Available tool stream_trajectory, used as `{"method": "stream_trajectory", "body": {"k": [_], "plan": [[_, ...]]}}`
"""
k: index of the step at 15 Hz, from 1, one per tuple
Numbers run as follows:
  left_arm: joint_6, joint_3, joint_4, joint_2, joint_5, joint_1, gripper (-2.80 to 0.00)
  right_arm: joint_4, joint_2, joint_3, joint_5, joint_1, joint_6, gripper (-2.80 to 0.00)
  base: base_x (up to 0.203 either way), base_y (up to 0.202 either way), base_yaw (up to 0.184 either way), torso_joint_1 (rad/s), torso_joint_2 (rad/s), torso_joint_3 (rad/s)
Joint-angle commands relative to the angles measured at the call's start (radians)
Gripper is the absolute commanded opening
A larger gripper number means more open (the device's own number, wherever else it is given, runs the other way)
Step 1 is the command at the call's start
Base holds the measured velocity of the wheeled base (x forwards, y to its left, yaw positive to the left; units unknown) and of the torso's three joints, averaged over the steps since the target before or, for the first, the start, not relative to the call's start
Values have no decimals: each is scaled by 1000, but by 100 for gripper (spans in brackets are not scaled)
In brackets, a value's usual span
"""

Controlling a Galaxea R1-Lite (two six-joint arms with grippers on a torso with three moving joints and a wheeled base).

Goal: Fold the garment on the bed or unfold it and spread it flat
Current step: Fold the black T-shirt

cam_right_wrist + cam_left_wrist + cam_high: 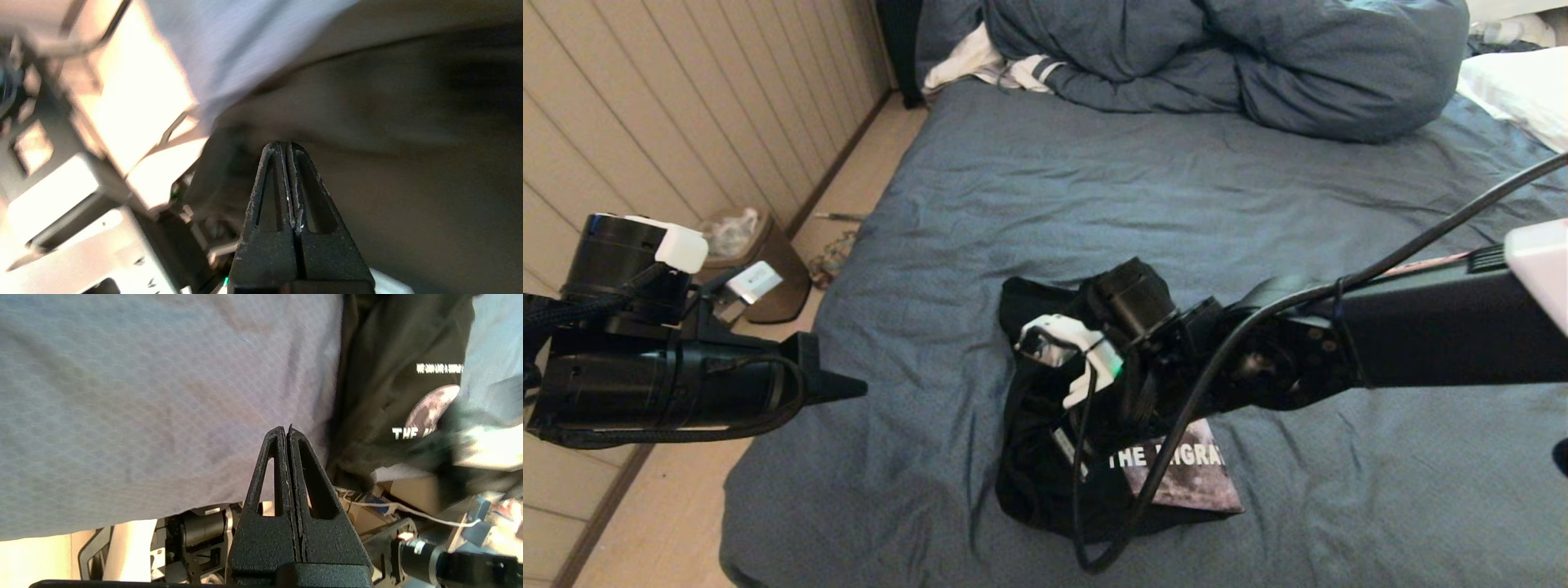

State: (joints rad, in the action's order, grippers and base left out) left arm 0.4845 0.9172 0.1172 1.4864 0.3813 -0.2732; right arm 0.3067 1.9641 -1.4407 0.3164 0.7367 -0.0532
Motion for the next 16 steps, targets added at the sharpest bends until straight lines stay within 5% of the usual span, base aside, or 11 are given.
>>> {"method": "stream_trajectory", "body": {"k": [1, 11, 16], "plan": [[3, 0, 1, 0, 3, -1, -280, 2, -78, -14, 0, -81, -2, -280, 0, 0, 0, 0, 0, 0], [3, -3, -1, 3, 2, -6, -280, 0, -106, 1, -3, -300, -26, -280, 0, 0, 0, 0, 0, 0], [5, -9, -1, 15, 2, -37, -280, 1, 66, -149, -3, -301, -29, -280, 0, 0, 0, 0, 0, 0]]}}
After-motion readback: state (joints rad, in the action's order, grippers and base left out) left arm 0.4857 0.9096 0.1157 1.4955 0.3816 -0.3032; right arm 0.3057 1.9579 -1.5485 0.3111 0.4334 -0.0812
